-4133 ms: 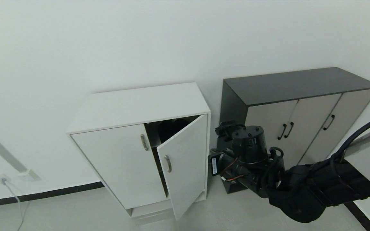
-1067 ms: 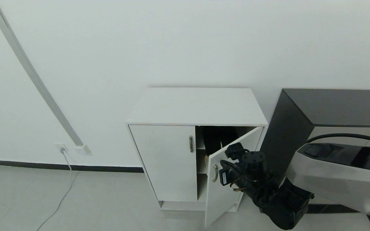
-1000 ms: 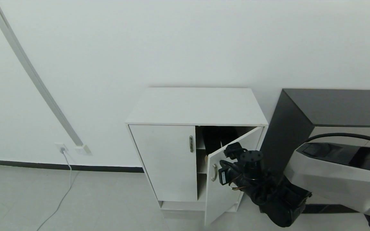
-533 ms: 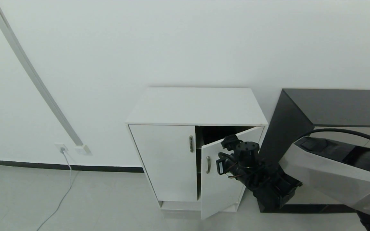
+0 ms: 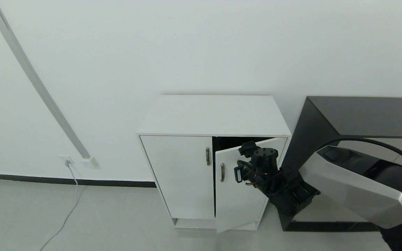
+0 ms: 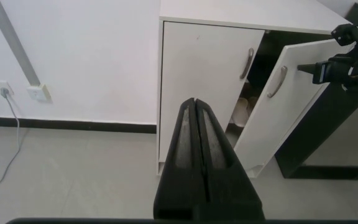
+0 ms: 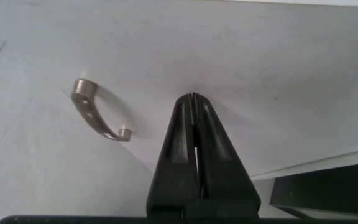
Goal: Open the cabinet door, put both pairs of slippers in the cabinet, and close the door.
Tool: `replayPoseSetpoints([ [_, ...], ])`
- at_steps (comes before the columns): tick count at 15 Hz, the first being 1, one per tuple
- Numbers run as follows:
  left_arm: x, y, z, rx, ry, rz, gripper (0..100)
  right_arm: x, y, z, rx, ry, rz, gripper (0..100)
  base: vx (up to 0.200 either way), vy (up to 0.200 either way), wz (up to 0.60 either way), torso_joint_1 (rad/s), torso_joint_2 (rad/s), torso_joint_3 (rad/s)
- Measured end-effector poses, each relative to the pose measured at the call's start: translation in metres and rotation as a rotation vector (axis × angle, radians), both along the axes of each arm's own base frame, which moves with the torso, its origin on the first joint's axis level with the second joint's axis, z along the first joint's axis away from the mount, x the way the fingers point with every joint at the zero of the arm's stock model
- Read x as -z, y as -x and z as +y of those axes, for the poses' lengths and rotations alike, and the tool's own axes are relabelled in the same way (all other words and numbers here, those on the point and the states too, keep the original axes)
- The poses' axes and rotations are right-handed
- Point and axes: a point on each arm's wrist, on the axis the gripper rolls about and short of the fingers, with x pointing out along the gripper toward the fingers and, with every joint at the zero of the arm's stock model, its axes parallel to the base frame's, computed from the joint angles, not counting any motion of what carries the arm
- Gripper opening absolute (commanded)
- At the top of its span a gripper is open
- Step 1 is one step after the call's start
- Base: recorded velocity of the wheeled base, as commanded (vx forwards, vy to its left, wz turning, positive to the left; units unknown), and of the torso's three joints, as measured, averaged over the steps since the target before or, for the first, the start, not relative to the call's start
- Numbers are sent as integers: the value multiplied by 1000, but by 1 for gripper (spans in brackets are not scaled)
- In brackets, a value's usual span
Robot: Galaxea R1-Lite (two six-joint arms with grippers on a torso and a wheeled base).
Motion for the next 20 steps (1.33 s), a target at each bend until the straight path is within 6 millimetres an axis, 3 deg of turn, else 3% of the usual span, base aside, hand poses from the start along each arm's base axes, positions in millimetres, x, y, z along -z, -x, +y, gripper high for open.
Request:
replayPoseSetpoints([
  [11, 0, 0, 0, 0, 0, 0, 0, -9, -36, -3, 44, 1, -4, 0, 0, 0, 0, 0, 0, 0],
  [20, 0, 0, 0, 0, 0, 0, 0, -15, -50, -14, 72, 16, -15, 0, 0, 0, 0, 0, 0, 0],
])
